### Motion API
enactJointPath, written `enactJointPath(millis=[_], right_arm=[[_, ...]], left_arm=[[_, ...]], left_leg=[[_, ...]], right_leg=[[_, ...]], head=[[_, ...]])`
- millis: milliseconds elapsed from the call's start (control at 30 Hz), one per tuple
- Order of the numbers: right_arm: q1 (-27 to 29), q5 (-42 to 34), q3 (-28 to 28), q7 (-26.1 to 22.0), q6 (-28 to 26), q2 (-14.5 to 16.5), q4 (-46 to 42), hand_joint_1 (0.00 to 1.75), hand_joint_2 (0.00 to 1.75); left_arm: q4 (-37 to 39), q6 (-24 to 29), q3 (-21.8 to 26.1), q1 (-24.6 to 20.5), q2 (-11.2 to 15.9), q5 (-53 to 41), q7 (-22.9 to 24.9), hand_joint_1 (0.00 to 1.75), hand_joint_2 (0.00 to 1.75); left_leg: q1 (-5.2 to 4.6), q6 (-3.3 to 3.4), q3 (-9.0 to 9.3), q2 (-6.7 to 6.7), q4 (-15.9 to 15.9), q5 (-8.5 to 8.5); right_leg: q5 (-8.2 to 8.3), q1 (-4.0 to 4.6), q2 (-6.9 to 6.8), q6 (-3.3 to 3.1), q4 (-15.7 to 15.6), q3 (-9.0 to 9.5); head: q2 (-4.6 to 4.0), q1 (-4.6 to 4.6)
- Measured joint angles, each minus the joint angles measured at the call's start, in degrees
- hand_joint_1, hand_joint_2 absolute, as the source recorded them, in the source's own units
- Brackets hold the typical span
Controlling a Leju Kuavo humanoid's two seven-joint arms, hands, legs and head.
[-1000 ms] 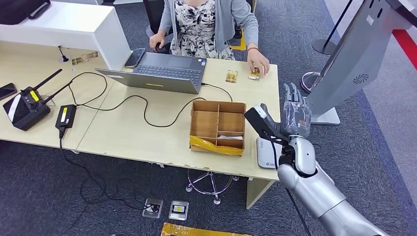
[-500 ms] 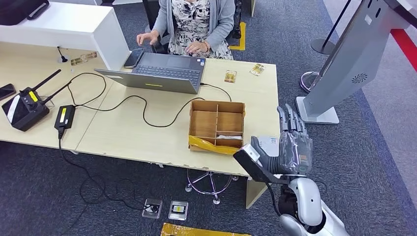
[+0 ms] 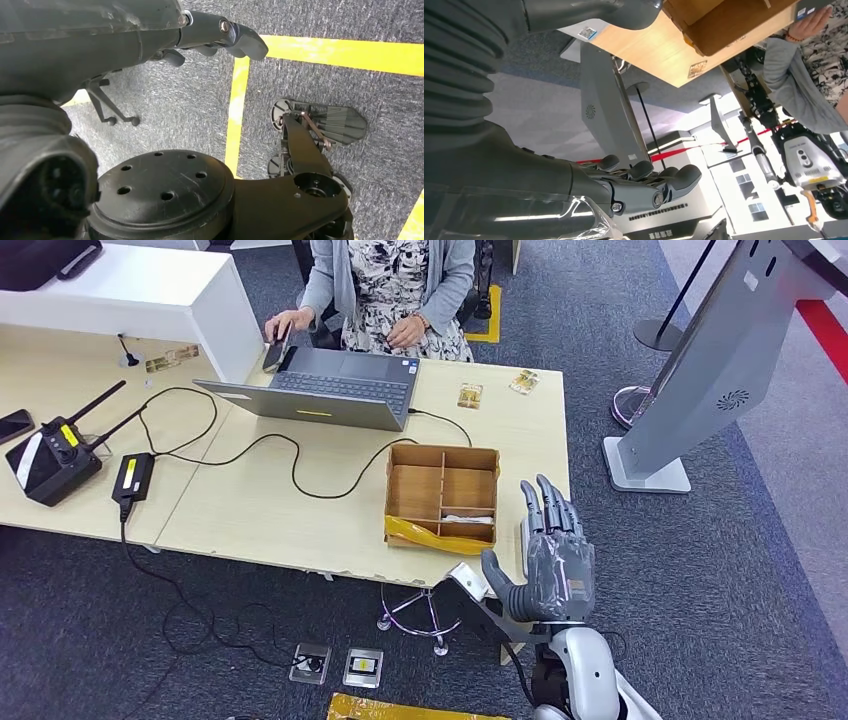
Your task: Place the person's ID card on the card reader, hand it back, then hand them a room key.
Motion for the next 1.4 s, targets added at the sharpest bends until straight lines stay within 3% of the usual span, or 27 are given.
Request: enactJointPath(millis=[367,767,1067,1400], right_arm=[[-0.6,-0.3,1.0,-0.4,2.6,3.1,3.9,0.0,1.75],[-9.3,3.1,3.8,-2.1,11.2,8.8,15.5,0.0,1.75],[-11.1,2.8,5.2,-1.7,10.9,11.0,21.4,0.0,1.75],[-12.1,1.3,5.8,-0.8,10.2,11.2,25.3,0.0,1.75]], left_arm=[[0.0,0.0,0.0,0.0,-0.4,0.2,-0.1,0.0,0.0],[0.0,-1.3,0.0,-0.1,-1.2,-0.6,-0.3,0.0,0.0],[0.0,-1.5,0.0,-0.1,-1.2,-1.0,-0.3,0.0,0.0],[0.0,-1.7,0.0,-0.1,-1.2,-2.0,-0.3,0.0,0.0]], left_leg=[[-0.01,0.0,-0.02,0.0,0.0,0.0],[0.0,-0.01,-0.02,0.0,0.0,0.02],[-0.01,-0.01,-0.04,-0.01,0.0,0.01],[-0.01,-0.01,-0.03,-0.01,0.0,0.02]], right_leg=[[0.0,-0.01,0.01,0.0,0.0,0.0],[0.0,0.0,-0.01,0.0,0.0,0.0],[0.0,0.0,0.0,0.0,0.0,-0.02],[0.0,0.0,0.01,0.0,0.0,-0.03]], head=[[0.0,0.0],[0.0,0.01],[0.0,0.01],[0.0,0.01]])
